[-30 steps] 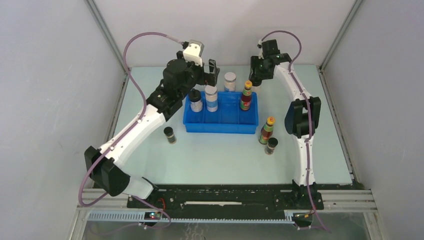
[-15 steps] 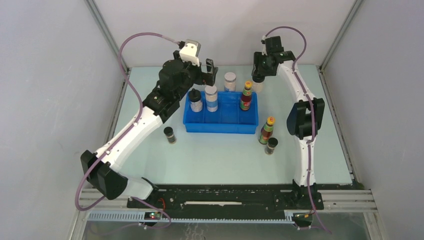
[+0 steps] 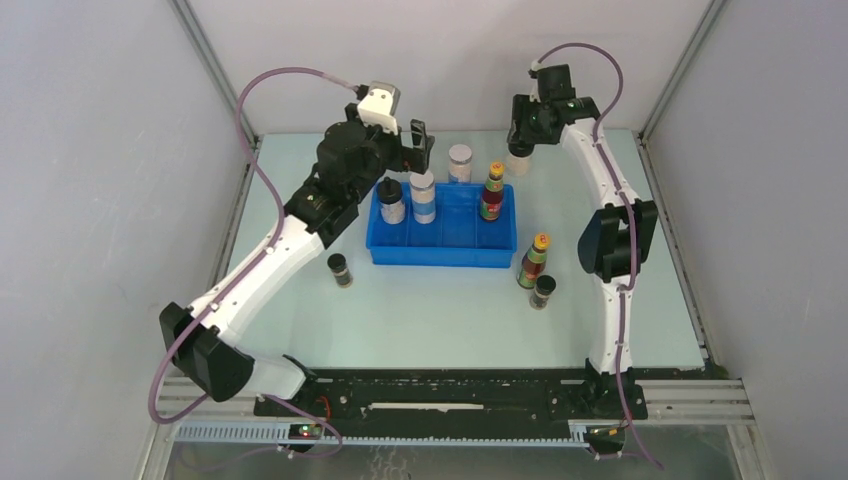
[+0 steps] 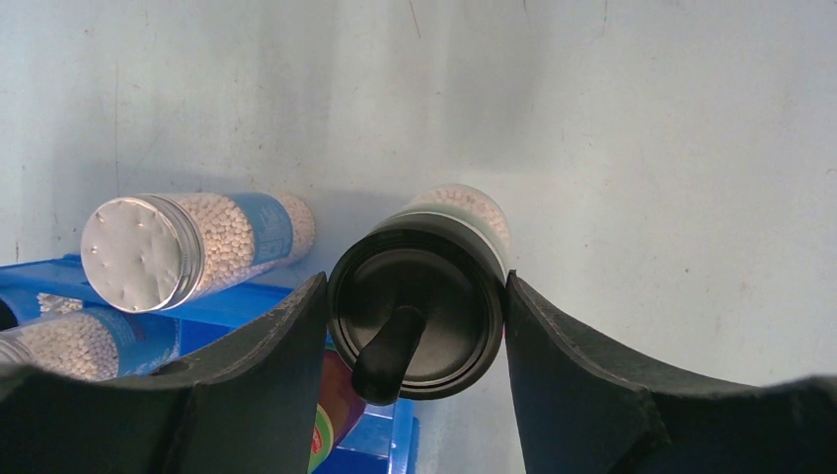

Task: Organize the condiment bottles
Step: Pick up the bottle from the center of the board, then place the bottle in the storage box.

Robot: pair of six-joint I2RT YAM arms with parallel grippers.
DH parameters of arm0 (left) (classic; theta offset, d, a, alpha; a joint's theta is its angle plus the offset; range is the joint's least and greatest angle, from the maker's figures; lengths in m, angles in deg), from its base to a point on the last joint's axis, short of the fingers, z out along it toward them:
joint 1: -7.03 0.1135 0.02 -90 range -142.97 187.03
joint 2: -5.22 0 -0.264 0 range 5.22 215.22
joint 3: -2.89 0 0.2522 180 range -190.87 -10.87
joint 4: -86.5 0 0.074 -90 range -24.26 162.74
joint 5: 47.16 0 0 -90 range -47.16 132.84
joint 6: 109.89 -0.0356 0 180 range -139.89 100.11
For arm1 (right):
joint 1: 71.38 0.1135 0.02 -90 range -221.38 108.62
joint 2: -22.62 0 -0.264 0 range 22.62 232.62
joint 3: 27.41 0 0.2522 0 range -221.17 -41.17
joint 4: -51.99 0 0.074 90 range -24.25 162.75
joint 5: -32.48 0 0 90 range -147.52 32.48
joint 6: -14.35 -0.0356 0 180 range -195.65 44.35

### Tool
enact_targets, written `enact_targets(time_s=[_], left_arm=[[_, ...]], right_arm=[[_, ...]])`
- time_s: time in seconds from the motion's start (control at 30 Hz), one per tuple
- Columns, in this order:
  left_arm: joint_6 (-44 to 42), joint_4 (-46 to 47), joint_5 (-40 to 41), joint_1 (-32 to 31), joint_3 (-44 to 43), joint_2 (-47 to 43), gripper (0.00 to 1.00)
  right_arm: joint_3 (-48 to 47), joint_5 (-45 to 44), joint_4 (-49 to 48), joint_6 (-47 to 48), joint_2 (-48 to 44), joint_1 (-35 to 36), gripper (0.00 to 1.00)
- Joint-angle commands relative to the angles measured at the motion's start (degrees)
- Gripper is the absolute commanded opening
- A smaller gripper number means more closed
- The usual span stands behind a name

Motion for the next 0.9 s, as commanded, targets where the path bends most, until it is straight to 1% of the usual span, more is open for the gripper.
enact_targets(time_s=[0.0,0.33,0.37,0.53,0.87], left_arm=[[-0.05,1.07,0.77,0.05,1.39,-2.52,0.98],[0.27,1.1,1.56,0.09,3.52,-5.1,0.98],[0.37,1.07,1.7,0.05,3.78,-5.43,0.98],[0.91,1.33,3.26,-0.09,5.58,-8.07,0.98],[1.78,1.51,9.25,-0.95,10.63,-16.73,0.98]], right_arm=[[-1.93,-1.03,-2.53,-0.66,-6.6,-0.53,0.0],[-2.14,-1.43,-1.95,-0.41,-12.04,0.63,0.0],[-2.18,-2.76,-1.82,-0.33,-12.67,0.8,0.0],[-2.06,-3.85,-0.85,0.13,-15.78,2.66,0.0],[-1.28,-7.65,1.12,1.71,-21.62,10.91,0.0]])
